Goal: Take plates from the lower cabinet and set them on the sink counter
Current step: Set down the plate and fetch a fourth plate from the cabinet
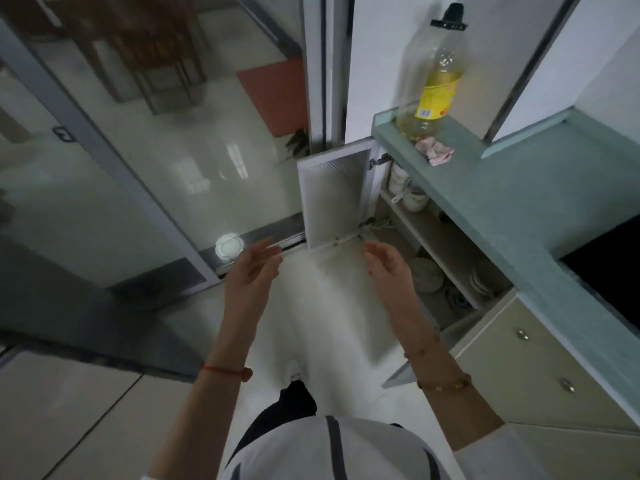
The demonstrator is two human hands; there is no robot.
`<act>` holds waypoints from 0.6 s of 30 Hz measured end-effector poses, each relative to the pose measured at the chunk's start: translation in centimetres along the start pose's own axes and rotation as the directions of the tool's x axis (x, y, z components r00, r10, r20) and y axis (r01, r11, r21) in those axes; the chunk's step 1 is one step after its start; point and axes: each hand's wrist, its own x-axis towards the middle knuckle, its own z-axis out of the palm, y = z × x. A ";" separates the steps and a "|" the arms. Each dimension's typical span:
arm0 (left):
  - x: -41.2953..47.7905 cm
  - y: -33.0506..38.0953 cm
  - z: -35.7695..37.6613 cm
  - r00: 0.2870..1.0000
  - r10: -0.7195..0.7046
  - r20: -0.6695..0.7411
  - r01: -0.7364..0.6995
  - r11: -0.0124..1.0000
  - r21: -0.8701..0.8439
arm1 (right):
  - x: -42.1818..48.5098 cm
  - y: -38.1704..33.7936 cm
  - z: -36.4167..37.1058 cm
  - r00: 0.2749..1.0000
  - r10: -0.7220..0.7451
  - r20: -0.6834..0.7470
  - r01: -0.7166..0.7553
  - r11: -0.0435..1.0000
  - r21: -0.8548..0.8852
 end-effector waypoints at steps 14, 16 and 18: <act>21.3 2.5 7.4 0.892 -0.087 0.444 0.021 0.988 0.152 | 11.7 -0.9 2.3 0.890 0.105 -0.445 -0.070 0.993 0.094; 23.3 2.0 9.2 0.872 -0.095 0.480 0.016 0.986 0.166 | 13.2 -0.6 1.7 0.865 0.114 -0.488 -0.068 0.991 0.112; 25.1 1.7 11.1 0.845 -0.086 0.528 0.008 0.989 0.149 | 14.9 -0.4 1.0 0.843 0.129 -0.523 -0.069 0.989 0.133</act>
